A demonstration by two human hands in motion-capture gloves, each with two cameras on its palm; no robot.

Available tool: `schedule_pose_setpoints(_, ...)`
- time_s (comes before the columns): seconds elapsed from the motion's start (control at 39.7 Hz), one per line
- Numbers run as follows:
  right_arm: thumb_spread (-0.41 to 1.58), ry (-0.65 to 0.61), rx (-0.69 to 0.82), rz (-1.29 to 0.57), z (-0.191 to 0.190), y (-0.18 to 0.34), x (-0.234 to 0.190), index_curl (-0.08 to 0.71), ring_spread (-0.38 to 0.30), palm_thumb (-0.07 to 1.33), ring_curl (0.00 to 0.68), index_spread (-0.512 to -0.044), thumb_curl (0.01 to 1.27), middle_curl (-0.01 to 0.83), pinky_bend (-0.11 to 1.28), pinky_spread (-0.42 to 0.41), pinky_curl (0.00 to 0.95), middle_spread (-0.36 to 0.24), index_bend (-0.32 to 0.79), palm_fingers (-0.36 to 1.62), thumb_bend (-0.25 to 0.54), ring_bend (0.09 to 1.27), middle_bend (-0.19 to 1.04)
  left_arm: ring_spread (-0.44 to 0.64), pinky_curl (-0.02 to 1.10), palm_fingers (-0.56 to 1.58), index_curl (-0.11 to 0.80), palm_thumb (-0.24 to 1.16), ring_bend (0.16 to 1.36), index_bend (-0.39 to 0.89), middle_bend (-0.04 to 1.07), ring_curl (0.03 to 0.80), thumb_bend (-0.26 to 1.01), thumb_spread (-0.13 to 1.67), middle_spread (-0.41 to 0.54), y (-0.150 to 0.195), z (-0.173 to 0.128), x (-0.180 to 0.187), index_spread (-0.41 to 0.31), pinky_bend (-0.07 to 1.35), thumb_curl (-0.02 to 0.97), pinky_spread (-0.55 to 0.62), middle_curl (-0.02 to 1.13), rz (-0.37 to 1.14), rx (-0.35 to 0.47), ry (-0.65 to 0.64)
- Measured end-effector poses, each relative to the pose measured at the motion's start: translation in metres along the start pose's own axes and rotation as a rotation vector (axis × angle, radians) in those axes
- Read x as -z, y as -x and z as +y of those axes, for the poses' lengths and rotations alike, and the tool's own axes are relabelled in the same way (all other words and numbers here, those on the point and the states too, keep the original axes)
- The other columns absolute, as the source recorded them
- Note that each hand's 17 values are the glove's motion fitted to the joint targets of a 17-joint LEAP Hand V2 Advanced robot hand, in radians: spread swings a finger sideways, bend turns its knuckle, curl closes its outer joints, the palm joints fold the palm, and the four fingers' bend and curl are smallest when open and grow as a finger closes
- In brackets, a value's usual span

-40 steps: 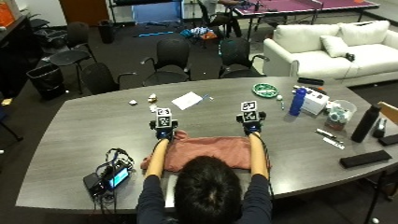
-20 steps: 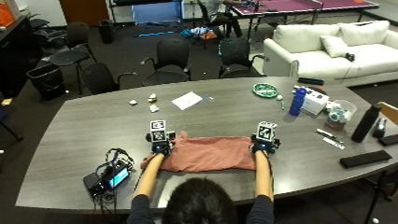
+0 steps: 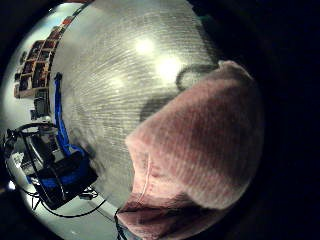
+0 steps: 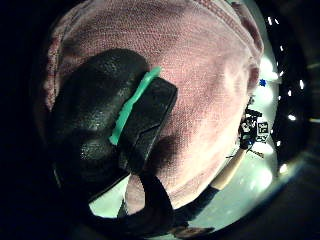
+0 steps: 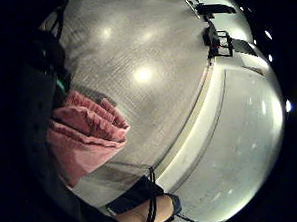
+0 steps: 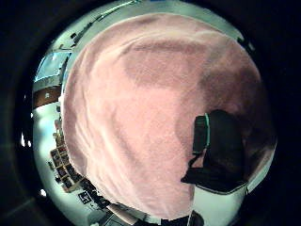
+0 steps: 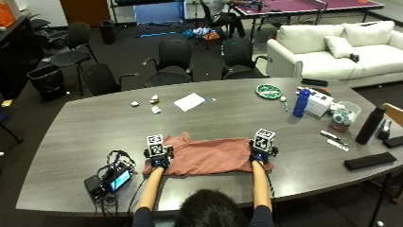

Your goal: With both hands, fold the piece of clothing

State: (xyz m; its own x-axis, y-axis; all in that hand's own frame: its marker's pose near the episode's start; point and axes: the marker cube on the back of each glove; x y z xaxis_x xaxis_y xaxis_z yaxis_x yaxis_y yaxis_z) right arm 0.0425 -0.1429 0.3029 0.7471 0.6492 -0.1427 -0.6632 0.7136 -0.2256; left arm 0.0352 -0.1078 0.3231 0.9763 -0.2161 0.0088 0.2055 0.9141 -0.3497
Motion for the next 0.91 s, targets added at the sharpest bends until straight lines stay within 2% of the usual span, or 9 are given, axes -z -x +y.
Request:
schedule_pose_setpoints(0.15,1.23,-0.009,0.064,-0.013,0.003,0.005,0.0,0.181,-0.174,0.86,0.456,-0.154,0.4,0.493,0.68,-0.226,0.388,-0.103,0.15,1.21,0.096,0.69,0.34,0.27,0.42,0.26,0.371,0.08,0.5,0.15,0.15,0.371,-0.02,1.25,0.149,-0.003,-0.002,0.01,-0.065,0.33,0.226,0.22,0.29,0.008,-0.019,-0.098)
schedule_pose_setpoints(0.18,1.22,-0.021,0.069,-0.011,0.001,0.003,0.001,0.184,-0.178,0.87,0.46,-0.152,0.4,0.492,0.69,-0.231,0.396,-0.108,0.13,1.18,0.093,0.68,0.34,0.28,0.42,0.25,0.368,0.08,0.5,0.15,0.15,0.367,-0.02,1.25,0.151,-0.003,-0.001,0.012,-0.066,0.33,0.226,0.22,0.29,0.013,-0.028,-0.111)
schedule_pose_setpoints(0.2,1.19,-0.038,0.074,-0.011,-0.001,0.002,0.001,0.205,-0.184,0.9,0.465,-0.167,0.41,0.499,0.67,-0.246,0.394,-0.13,0.17,1.25,0.097,0.69,0.35,0.28,0.42,0.28,0.373,0.08,0.5,0.17,0.16,0.366,-0.02,1.25,0.147,-0.003,0.001,0.014,-0.063,0.32,0.226,0.22,0.29,0.017,-0.036,-0.119)
schedule_pose_setpoints(0.38,0.99,-0.077,0.02,0.055,-0.012,-0.031,0.008,0.271,-0.214,0.94,0.474,-0.207,0.47,0.511,0.64,-0.305,0.397,-0.175,0.19,1.3,0.046,0.69,0.36,0.28,0.4,0.36,0.387,0.12,0.49,0.19,0.16,0.35,0.0,1.26,0.125,-0.004,0.019,0.025,-0.071,0.3,0.237,0.21,0.29,0.082,-0.068,-0.053)
schedule_pose_setpoints(0.58,0.89,-0.1,-0.088,-0.008,-0.02,-0.081,0.044,0.316,-0.226,0.98,0.475,-0.223,0.51,0.517,0.63,-0.33,0.398,-0.195,0.17,1.3,0.002,0.69,0.36,0.21,0.39,0.46,0.394,0.19,0.49,0.18,0.17,0.344,0.01,1.29,0.087,-0.015,0.038,0.039,-0.075,0.29,0.25,0.16,0.3,0.356,-0.285,0.019)
schedule_pose_setpoints(0.71,0.76,-0.113,-0.072,-0.121,-0.014,-0.085,0.088,0.339,-0.233,0.98,0.472,-0.232,0.55,0.519,0.6,-0.337,0.393,-0.206,0.17,1.29,-0.026,0.69,0.36,0.18,0.39,0.5,0.406,0.25,0.47,0.19,0.16,0.339,0.03,1.32,0.069,-0.005,0.045,0.05,-0.082,0.28,0.261,0.11,0.31,0.308,-0.261,0.008)
schedule_pose_setpoints(0.78,0.67,-0.122,-0.022,-0.198,-0.02,-0.066,0.115,0.35,-0.238,0.97,0.47,-0.235,0.57,0.521,0.6,-0.343,0.391,-0.209,0.17,1.3,-0.034,0.68,0.36,0.17,0.39,0.51,0.41,0.27,0.47,0.19,0.16,0.341,0.03,1.33,0.06,0.005,0.048,0.06,-0.083,0.27,0.263,0.1,0.31,0.28,-0.212,-0.002)
schedule_pose_setpoints(0.83,0.61,-0.116,0.008,-0.228,-0.018,-0.048,0.135,0.364,-0.238,0.98,0.467,-0.234,0.59,0.526,0.59,-0.342,0.391,-0.212,0.19,1.32,-0.033,0.66,0.38,0.16,0.39,0.51,0.413,0.27,0.47,0.19,0.16,0.34,0.03,1.33,0.056,0.01,0.051,0.068,-0.084,0.27,0.264,0.09,0.31,0.286,-0.218,-0.01)
schedule_pose_setpoints(0.91,0.54,-0.139,0.061,-0.254,0.007,-0.018,0.172,0.379,-0.238,0.98,0.468,-0.236,0.61,0.531,0.58,-0.338,0.394,-0.21,0.19,1.33,-0.032,0.66,0.4,0.15,0.39,0.52,0.415,0.28,0.46,0.18,0.15,0.339,0.02,1.34,0.052,0.019,0.047,0.082,-0.084,0.26,0.265,0.08,0.31,0.285,-0.188,-0.116)
